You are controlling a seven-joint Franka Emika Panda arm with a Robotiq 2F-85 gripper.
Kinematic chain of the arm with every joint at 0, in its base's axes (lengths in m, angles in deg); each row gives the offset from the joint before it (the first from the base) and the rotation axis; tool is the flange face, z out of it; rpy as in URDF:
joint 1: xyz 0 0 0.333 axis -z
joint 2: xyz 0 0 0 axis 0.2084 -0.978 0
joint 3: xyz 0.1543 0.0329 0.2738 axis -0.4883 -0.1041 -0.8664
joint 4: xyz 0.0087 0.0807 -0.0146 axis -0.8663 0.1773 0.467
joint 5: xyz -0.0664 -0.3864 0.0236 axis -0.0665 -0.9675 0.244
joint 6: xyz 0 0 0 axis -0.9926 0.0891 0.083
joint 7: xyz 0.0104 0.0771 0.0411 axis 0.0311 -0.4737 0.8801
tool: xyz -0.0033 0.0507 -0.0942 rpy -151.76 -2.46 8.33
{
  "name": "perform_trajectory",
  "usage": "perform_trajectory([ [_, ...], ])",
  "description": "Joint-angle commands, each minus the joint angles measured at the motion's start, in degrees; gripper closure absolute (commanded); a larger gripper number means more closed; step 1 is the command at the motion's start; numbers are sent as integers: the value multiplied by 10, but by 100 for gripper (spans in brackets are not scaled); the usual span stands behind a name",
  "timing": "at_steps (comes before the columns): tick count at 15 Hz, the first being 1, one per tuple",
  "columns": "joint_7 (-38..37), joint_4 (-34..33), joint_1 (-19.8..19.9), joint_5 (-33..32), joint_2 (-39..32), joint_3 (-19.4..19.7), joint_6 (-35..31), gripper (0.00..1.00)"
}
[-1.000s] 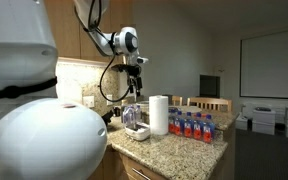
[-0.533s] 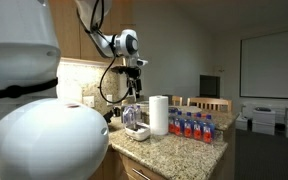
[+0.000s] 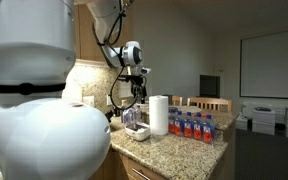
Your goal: Move the bowl and then pick up the lid and put it on the bowl
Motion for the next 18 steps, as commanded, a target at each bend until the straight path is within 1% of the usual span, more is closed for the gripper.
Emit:
perform_trajectory([
  [1, -23, -39, -25, -19, -55, 27, -7, 0],
  [5, -27, -60, -47, -5, -102, 48, -30, 0],
  [11, -65, -82, -81, -4, -163, 77, -68, 0],
  [12, -68, -85, -86, -4, -168, 80, -66, 0],
  [14, -44, -86, -89, 6, -166, 78, -44, 0],
  [15, -45, -83, -90, 1, -168, 83, -56, 0],
  [18, -45, -84, -94, 0, -169, 82, -55, 0],
])
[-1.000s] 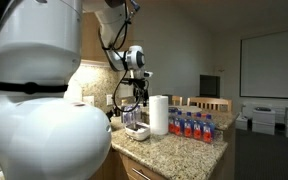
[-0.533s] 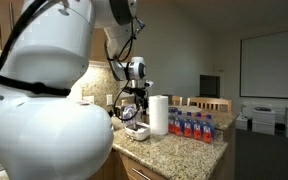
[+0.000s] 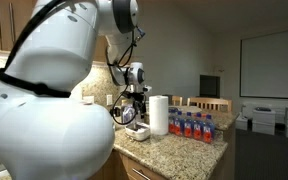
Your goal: Move the bowl and then pick up the lid and put it on the bowl
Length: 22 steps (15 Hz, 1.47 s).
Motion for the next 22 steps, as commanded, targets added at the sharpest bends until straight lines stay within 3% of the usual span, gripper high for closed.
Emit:
perform_trajectory([
  [1, -21, 2, -12, 6, 4, 12, -5, 0],
  [3, -80, 13, -24, 29, 2, 8, -47, 0],
  [5, -178, 12, -53, 8, -11, 17, -68, 0],
  [10, -366, 14, -94, 2, -21, 29, -63, 0],
  [12, -418, 24, -94, 11, -6, 31, -77, 0],
  [13, -369, 1, -86, 7, -28, 17, -57, 0],
  [17, -403, -9, -88, 6, -38, 21, -63, 0],
  [22, -577, -67, -126, -42, -116, 71, -116, 0],
])
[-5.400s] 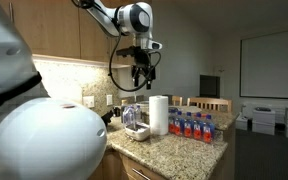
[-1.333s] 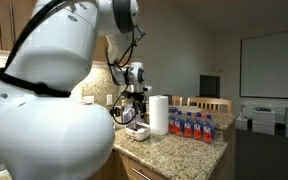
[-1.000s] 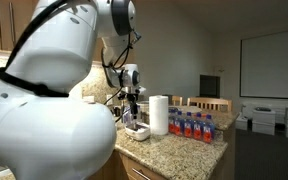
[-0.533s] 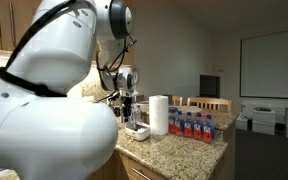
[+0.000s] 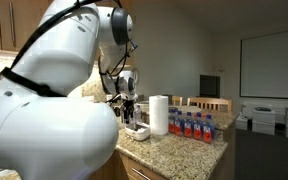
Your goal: Move the bowl and then pick up the lid and put it on the bowl
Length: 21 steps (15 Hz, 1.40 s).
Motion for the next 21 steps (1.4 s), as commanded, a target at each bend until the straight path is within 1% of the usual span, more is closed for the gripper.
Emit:
perform_trajectory([
  [1, -124, -46, -27, -36, -57, 39, -43, 0],
  [4, -192, -66, -31, -21, -83, 56, -82, 0],
  [6, -235, -69, -36, -17, -93, 64, -128, 0],
  [7, -246, -68, -34, -10, -94, 61, -144, 0],
  [8, -207, -69, -25, -19, -91, 54, -114, 0],
  [10, -223, -70, -27, -18, -95, 55, -129, 0],
  [13, -228, -71, -28, -17, -95, 55, -130, 0],
  [14, -207, -68, -13, 3, -93, 34, -106, 0],
  [15, -208, -64, -13, 4, -90, 32, -92, 0],
  [18, -168, -63, 11, 31, -82, -4, -37, 0],
  [19, -157, -62, 14, 36, -78, -11, -23, 0],
  [21, -142, -61, 17, 38, -70, -12, 1, 0],
])
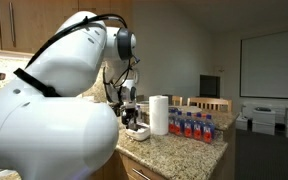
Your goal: Move the bowl and then pick up the lid and put it on the bowl
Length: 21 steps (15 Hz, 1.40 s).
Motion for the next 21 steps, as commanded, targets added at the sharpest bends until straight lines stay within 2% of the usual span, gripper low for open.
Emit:
perform_trajectory([
  [1, 44, 6, 20, 17, 21, -14, 46, 0],
  [4, 56, -4, 28, 16, 4, -7, 39, 0],
  [8, 93, -29, 47, 53, -25, -28, 45, 0],
  [18, 111, -121, 37, 73, -100, -30, 92, 1],
  [19, 110, -130, 36, 73, -107, -29, 99, 26],
  [20, 110, -138, 37, 74, -114, -30, 106, 26],
  [21, 109, -145, 36, 74, -120, -30, 113, 32],
])
